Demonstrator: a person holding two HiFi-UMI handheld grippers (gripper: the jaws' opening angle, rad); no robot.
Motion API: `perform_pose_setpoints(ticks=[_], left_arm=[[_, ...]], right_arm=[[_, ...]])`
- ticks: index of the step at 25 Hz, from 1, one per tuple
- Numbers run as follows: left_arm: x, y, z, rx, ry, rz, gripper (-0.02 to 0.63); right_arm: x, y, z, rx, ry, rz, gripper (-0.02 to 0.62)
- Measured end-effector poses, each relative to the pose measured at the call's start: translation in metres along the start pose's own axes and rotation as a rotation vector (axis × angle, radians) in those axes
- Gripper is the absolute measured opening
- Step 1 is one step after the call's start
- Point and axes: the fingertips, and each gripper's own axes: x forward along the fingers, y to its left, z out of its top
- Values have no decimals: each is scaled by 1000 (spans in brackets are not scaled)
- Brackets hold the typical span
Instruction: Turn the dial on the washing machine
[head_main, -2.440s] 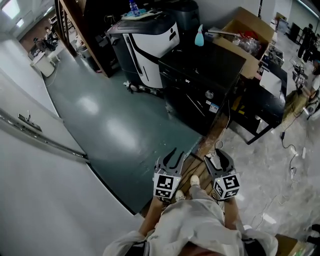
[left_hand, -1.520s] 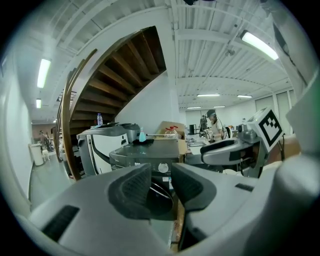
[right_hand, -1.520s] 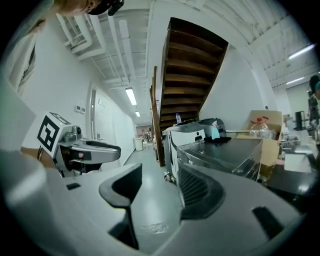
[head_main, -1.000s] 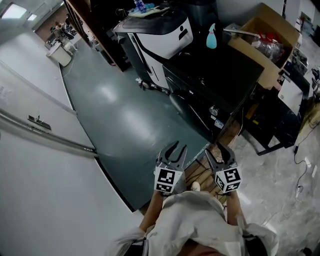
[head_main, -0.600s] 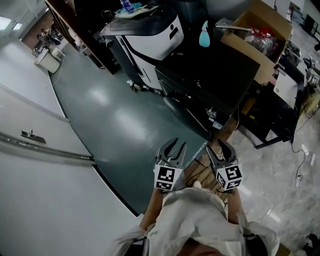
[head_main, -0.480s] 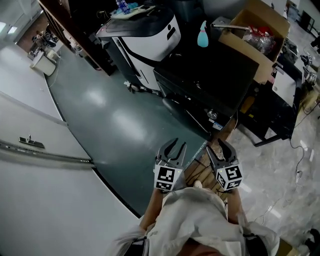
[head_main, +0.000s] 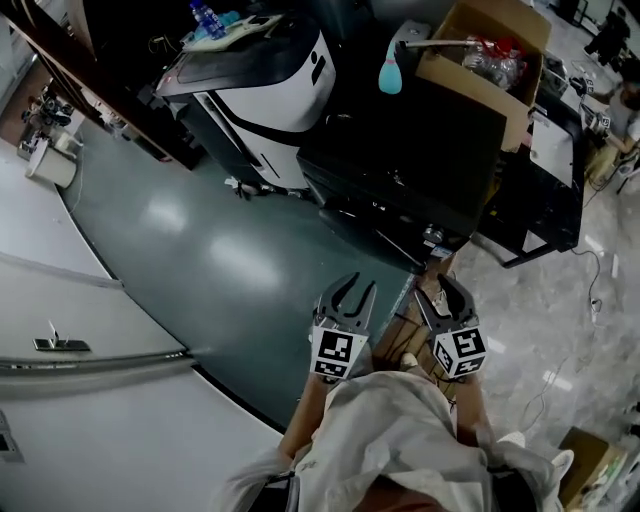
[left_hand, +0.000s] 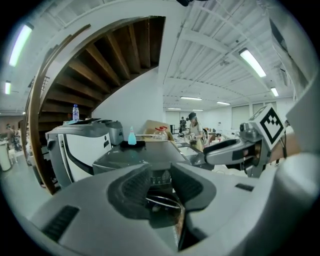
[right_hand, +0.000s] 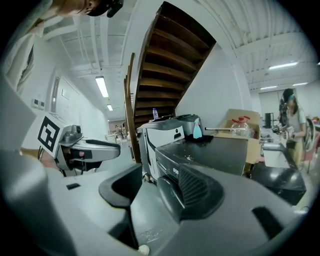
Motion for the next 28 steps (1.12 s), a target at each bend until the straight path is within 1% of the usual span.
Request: perform_pose_setpoints(ticks=[8,11,15,22,28], left_arm=[[2,48,10,-5,-10,-134,127],[1,60,15,-11,-9,-164,127],[5,68,23,-11,-13,-189,127],[24,77,25,1,5,-209,127],[50,76,26,21,30,-216,127]], right_arm=[[24,30,21,19,39,-134,225],[25,36,30,26,46,-176,225],[24,32,38,27,61,-221,225],[36,22,37,45,67,-245,225],[51,-1,35,72,63,-242,225]])
